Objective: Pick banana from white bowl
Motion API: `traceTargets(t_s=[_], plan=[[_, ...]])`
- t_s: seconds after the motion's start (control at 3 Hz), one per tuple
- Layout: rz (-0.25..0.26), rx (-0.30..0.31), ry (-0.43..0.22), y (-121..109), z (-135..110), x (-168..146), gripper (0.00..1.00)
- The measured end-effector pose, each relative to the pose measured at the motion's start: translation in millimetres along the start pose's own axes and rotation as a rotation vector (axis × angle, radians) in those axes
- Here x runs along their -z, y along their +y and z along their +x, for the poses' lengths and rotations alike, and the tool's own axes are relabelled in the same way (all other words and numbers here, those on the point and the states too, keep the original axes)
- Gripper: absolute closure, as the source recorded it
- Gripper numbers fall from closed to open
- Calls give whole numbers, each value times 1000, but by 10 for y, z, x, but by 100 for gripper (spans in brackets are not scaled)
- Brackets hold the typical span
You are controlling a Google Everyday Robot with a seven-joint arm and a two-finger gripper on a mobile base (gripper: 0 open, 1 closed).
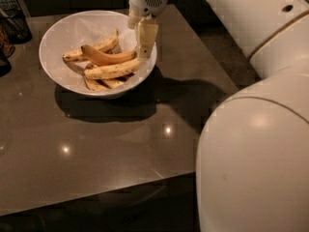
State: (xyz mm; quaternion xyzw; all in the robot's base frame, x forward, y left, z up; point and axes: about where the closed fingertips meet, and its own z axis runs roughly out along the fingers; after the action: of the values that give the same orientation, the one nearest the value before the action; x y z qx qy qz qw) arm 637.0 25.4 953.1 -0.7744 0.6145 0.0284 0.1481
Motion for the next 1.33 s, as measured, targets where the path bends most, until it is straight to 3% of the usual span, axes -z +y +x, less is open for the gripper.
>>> traceTargets(t_s=[0.67,1.33], plan=[[-1,14,2,-70,-45,-50,30],[-24,-3,2,-7,1,-140,43]])
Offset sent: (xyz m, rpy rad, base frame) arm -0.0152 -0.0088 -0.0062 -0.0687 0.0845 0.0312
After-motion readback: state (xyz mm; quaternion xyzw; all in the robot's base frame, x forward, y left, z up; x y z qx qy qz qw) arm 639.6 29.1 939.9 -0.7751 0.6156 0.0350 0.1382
